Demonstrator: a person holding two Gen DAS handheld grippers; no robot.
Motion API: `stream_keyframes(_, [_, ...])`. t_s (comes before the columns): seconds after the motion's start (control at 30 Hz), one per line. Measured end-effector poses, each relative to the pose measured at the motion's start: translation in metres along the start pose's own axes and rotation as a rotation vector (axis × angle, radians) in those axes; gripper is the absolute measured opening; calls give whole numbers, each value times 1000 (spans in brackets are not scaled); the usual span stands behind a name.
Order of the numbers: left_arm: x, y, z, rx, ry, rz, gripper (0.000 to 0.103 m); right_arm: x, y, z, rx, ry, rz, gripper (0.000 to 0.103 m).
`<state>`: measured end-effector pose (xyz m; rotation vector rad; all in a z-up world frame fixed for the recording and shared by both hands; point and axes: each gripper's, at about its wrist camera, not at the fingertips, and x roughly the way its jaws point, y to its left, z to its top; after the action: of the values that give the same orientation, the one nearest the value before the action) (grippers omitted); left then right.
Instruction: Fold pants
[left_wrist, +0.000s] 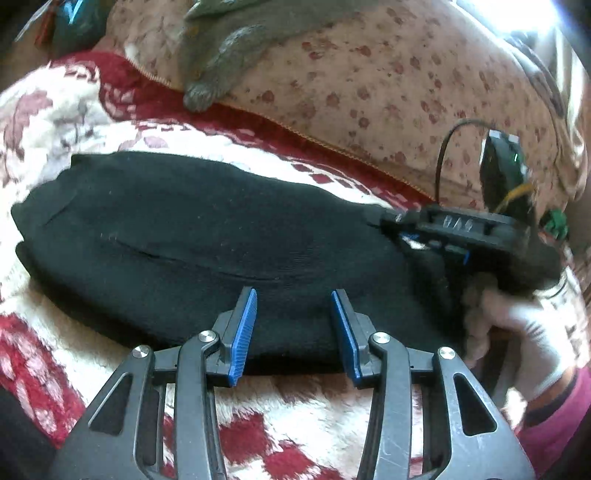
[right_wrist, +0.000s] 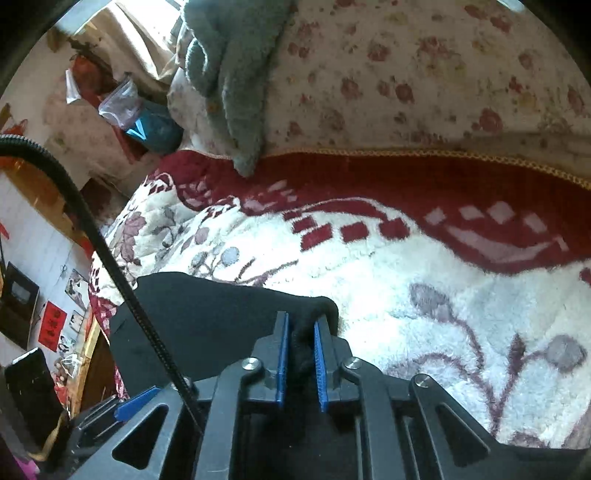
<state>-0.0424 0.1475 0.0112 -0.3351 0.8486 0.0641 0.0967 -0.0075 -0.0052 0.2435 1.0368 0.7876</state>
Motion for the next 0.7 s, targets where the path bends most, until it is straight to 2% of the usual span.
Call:
stream_keyframes(0.07, [0,-1,-1,10,-3,13,41,-8,0,1,14,-9,12,23])
stream_keyframes(0.13, [-2,-2,0,13,-2,24,41,-19,0,-2,29,-22,6,29])
stream_keyframes(0.3, [-9,-10,1,30,0,70,41,-66,1,-22,51,-84,25,29])
stream_keyframes(0.43, [-18,-18,2,29,-10,62,41,-100,7,-44,5,-105,-20,29])
stream_keyframes(0.57, [-27,-31,0,52,-18,50,41,-127,11,-64,-17,-133,-45,43])
stream_keyframes(0.7, [-34,-43,-3,63,-21,28,41,-153,10,-85,-3,-172,-52,44])
